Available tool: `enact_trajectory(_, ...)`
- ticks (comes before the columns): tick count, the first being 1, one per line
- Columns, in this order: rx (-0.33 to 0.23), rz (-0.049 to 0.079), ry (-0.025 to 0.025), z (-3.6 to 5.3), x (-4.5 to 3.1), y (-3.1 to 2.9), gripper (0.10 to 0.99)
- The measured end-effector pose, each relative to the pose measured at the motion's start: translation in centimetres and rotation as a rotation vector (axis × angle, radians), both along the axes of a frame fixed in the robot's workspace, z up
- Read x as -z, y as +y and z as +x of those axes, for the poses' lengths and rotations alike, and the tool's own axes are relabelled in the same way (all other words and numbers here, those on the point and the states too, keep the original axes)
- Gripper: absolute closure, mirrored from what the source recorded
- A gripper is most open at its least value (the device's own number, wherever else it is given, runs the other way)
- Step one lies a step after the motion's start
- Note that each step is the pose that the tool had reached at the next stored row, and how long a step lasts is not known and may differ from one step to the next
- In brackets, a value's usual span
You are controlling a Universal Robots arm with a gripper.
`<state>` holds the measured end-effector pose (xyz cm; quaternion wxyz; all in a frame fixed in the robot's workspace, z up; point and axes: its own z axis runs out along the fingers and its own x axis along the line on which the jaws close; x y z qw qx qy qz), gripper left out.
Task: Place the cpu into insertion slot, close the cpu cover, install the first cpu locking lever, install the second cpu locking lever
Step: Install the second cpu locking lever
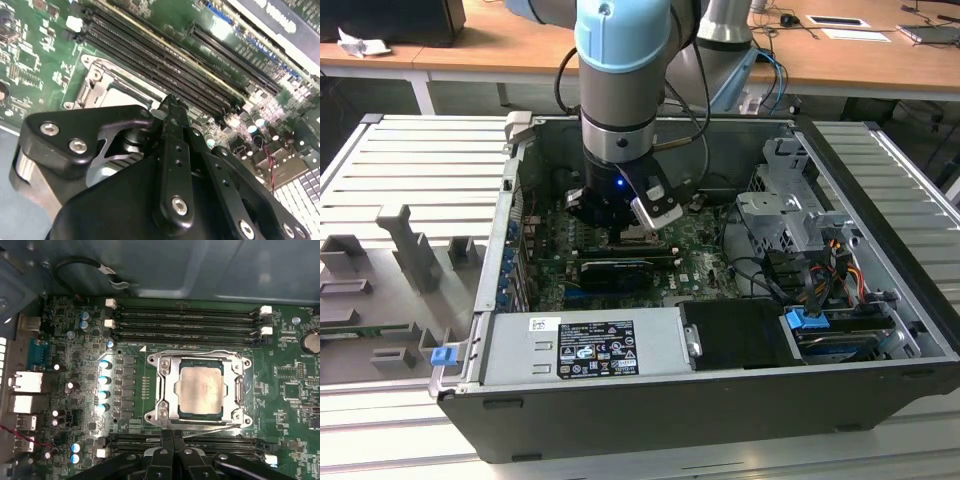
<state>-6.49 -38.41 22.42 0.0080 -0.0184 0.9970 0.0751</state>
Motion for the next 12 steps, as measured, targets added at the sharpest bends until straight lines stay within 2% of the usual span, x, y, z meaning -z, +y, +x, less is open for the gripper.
enact_trajectory(1,0.000,0.008,0.0000,-0.07,0.03,-0.20,0.980)
enact_trajectory(2,-0.002,0.022,0.0000,-0.14,0.18,-0.75,0.980)
enact_trajectory(3,-0.004,0.029,0.0000,-0.21,0.29,-0.90,0.980)
enact_trajectory(7,-0.017,0.055,0.0002,-0.39,0.53,-0.93,0.980)
enact_trajectory(12,-0.019,0.059,0.0002,-0.43,0.84,-0.94,0.980)
